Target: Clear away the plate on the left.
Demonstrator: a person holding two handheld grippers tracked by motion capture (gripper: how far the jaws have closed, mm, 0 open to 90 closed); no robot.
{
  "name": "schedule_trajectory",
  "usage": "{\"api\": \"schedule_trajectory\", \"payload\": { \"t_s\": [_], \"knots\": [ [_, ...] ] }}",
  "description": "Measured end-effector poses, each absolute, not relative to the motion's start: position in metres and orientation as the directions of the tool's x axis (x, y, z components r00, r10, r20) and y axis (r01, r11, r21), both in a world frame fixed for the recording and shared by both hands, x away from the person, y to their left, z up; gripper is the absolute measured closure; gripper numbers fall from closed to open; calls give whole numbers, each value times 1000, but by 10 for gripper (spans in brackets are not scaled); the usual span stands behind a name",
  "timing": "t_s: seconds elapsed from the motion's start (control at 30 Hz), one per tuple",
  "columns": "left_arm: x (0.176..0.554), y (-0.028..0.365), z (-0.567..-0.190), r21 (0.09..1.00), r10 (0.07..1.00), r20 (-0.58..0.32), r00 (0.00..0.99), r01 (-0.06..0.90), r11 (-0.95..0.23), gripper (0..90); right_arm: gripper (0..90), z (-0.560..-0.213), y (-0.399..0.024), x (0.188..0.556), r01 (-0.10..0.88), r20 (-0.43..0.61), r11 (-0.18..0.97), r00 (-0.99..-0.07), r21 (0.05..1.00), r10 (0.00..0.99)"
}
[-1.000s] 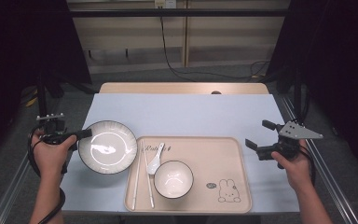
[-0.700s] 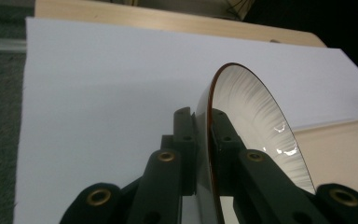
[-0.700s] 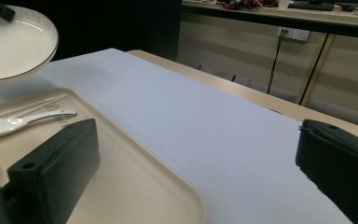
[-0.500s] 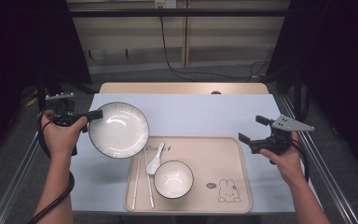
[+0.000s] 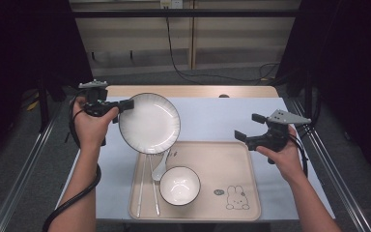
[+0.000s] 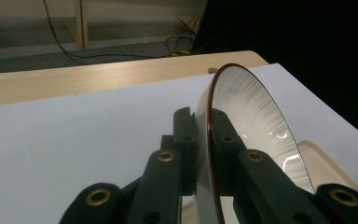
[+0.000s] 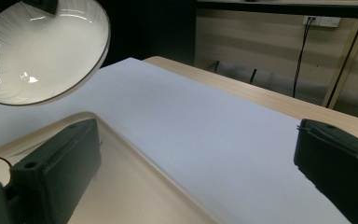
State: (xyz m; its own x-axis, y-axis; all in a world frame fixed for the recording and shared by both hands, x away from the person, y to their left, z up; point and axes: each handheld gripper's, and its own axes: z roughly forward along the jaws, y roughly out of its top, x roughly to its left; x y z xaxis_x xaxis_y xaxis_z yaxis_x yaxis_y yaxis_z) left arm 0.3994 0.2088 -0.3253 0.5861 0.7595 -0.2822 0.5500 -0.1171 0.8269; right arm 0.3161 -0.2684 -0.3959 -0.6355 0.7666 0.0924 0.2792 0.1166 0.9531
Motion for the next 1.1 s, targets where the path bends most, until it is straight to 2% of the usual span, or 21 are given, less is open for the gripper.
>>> {"api": "schedule_trajectory", "payload": {
  "t_s": [0.67, 1.1],
  "knots": [
    [403, 117, -313, 851, 633, -248, 733, 478, -220, 836, 3, -390, -252, 325, 286, 114, 97, -640, 953, 760],
    [394, 82, -311, 862, 567, -250, 785, 447, -239, 834, 109, -387, -246, 327, 296, 147, 66, -641, 953, 753]
  ]
}}
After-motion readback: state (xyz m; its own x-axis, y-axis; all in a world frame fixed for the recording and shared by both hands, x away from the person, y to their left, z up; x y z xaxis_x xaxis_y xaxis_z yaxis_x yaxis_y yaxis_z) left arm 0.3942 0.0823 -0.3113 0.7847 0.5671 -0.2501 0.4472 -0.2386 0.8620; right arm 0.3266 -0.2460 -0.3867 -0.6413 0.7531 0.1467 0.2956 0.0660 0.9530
